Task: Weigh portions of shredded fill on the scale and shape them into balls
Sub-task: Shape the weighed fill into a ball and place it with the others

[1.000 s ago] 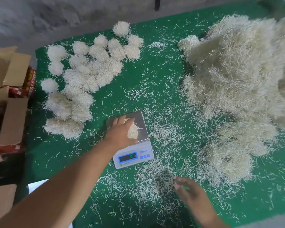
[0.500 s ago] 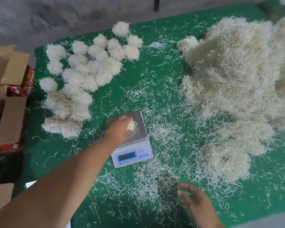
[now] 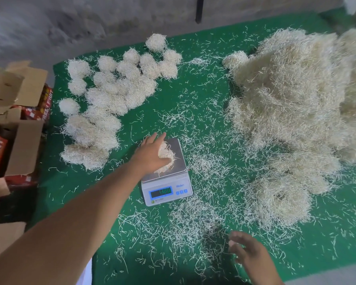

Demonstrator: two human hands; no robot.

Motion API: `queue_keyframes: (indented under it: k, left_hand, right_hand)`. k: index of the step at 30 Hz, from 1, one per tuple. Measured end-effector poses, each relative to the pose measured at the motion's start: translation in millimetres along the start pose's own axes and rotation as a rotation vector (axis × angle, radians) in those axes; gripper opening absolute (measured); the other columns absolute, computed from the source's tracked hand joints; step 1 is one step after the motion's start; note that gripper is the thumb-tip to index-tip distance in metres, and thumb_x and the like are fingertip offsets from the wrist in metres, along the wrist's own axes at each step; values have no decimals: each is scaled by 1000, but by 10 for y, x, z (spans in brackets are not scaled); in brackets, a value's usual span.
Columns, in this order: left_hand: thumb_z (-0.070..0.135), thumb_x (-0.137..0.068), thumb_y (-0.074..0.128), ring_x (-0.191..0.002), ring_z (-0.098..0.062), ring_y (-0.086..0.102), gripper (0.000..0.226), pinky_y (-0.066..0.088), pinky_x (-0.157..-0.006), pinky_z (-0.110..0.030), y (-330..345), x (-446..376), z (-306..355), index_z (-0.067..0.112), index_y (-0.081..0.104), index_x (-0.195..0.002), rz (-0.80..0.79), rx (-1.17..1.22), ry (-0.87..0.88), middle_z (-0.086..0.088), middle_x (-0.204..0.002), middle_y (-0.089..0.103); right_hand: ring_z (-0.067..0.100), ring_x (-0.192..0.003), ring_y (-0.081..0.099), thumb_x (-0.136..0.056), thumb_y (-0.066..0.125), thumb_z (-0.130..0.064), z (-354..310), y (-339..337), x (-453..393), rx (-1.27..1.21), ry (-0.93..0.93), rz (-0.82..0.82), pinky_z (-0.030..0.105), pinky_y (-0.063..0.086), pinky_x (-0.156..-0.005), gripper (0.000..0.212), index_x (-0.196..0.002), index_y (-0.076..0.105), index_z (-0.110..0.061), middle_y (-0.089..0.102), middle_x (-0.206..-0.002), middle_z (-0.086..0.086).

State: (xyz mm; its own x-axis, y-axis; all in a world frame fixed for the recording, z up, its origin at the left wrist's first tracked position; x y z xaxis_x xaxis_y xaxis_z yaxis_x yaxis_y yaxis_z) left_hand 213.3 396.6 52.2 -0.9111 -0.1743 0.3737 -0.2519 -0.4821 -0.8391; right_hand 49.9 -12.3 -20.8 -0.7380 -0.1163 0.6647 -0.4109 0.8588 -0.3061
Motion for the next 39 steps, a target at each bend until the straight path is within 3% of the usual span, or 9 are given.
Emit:
queue_keyframes:
  k: [3, 6, 14, 17, 20, 25, 28, 31, 39]
  left_hand:
    - [50, -97, 62, -142, -23, 48, 62, 42, -113, -44, -238, 186, -116, 31, 44, -154, 292, 174, -10, -1, -158, 45]
    - [45, -102, 57, -123, -18, 59, 46, 44, -97, -33, -330, 375, -293, 24, 56, -142, 452, 250, -58, -2, -143, 60]
    - [44, -101, 62, -134, -23, 55, 53, 45, -111, -46, -229, 366, -463, 25, 50, -150, 325, 279, -121, -4, -152, 54]
    - [43, -103, 60, -107, -10, 66, 51, 53, -92, -34, -190, 311, -488, 29, 47, -150, 284, 243, -172, -4, -150, 56]
    - [41, -104, 58, -78, 1, 59, 51, 43, -66, -20, -208, 232, -529, 28, 44, -152, 287, 242, -209, -5, -143, 61]
    - [48, -95, 71, -124, -32, 60, 80, 50, -106, -50, -208, 47, -626, 19, 32, -159, 266, 236, -297, -17, -145, 52]
    - [58, -86, 78, -137, -39, 46, 95, 42, -112, -52, -141, -125, -693, 12, 38, -158, 216, 153, -385, -20, -152, 35]
    - [55, -86, 79, -144, -41, 42, 97, 37, -118, -55, -9, -207, -752, 7, 36, -159, 160, 222, -447, -24, -159, 37]
    - [57, -95, 65, -151, -33, 36, 88, 33, -121, -52, -401, 571, -699, 15, 27, -162, 641, 817, -532, -11, -167, 33]
  right_hand:
    - [15, -90, 78, -94, 74, -23, -19, -13, -43, -27, -18, -25, 44, 66, -84, 33, -126, 68, -27, 77, -113, -11]
    - [9, -96, 77, -95, 72, -26, 15, -25, -57, -53, -32, -31, 45, 65, -89, 32, -127, 67, -29, 75, -121, -12]
    - [10, -98, 77, -96, 73, -20, 199, -75, -3, -55, -24, -8, 38, 65, -87, 34, -129, 68, -27, 75, -120, -10]
    - [14, -95, 78, -94, 76, -17, 278, -142, 59, -65, -9, 24, 40, 66, -83, 33, -126, 70, -24, 77, -117, -6]
    - [16, -95, 78, -93, 77, -13, 318, -187, 118, -59, 3, 42, 46, 66, -85, 32, -121, 72, -26, 78, -113, -9]
    - [15, -98, 77, -89, 79, -20, 447, -288, 145, -46, 36, 71, 47, 65, -89, 32, -119, 72, -29, 78, -112, -10]
    - [14, -95, 78, -93, 78, -18, 531, -363, 189, -75, 47, 96, 45, 66, -85, 32, -121, 73, -33, 79, -112, -10]
    - [12, -89, 78, -96, 75, -12, 582, -457, 262, -120, 73, 123, 33, 65, -73, 30, -116, 74, -34, 80, -107, -11]
    - [3, -90, 76, -99, 69, -25, -103, -458, 180, 18, 15, 74, 30, 64, -80, 23, -122, 69, -29, 78, -111, -11]
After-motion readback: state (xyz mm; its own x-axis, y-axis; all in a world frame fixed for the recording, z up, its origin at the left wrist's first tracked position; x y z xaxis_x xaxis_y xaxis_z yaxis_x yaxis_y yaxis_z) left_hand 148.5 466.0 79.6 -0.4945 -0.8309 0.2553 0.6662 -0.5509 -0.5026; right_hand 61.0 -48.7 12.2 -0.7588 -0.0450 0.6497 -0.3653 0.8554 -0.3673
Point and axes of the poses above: each hand's wrist, its own x-axis away from the middle knuckle, its own y-axis out of the palm, z = x × y, the point moved 9 cm from there along -x, towards the middle knuckle
